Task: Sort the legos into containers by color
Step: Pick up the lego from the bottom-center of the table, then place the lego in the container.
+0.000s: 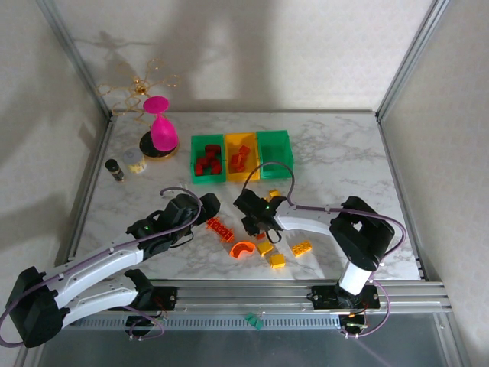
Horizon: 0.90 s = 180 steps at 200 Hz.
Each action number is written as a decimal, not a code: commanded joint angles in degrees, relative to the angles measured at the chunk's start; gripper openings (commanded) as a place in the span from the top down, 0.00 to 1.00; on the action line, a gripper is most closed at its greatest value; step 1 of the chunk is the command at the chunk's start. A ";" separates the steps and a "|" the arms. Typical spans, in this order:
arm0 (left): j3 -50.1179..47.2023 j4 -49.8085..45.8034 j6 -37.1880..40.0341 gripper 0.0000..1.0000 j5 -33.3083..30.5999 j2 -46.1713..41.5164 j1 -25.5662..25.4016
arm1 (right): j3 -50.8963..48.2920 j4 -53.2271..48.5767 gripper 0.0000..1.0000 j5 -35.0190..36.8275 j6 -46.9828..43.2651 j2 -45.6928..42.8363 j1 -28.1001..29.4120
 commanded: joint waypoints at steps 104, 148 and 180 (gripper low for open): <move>9.10 0.26 6.71 0.00 -2.60 4.65 4.58 | 24.18 6.86 0.64 3.01 -9.67 6.76 -10.86; 10.26 2.54 7.87 0.00 -1.56 6.67 6.98 | 34.68 8.90 0.65 4.56 -11.65 16.13 -14.78; 10.67 2.46 8.40 0.00 -1.45 7.12 8.23 | 40.98 8.91 0.64 5.26 -12.71 22.89 -16.44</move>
